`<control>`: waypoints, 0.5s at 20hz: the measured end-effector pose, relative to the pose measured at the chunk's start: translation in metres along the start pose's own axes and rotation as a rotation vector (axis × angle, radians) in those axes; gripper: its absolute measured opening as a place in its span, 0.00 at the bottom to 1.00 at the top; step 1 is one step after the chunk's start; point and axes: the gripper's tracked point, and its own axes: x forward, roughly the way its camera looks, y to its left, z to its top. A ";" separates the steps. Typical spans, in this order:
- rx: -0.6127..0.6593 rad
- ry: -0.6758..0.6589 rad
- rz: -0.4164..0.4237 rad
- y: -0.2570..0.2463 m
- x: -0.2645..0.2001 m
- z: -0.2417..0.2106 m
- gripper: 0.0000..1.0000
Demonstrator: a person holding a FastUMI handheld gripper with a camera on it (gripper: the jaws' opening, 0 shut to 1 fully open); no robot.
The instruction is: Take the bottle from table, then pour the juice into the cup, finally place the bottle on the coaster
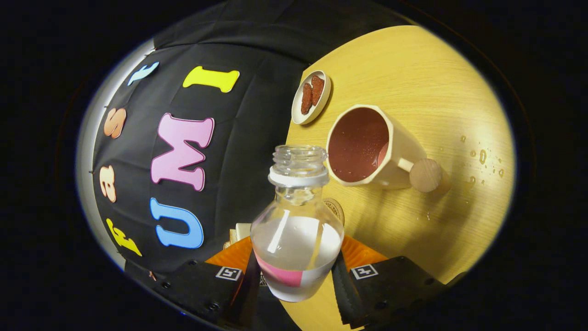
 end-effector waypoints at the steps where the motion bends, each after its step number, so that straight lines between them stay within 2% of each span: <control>1: 0.025 0.004 -0.001 0.002 0.002 0.001 0.71; 10: 0.199 0.057 -0.041 0.003 0.011 0.002 0.71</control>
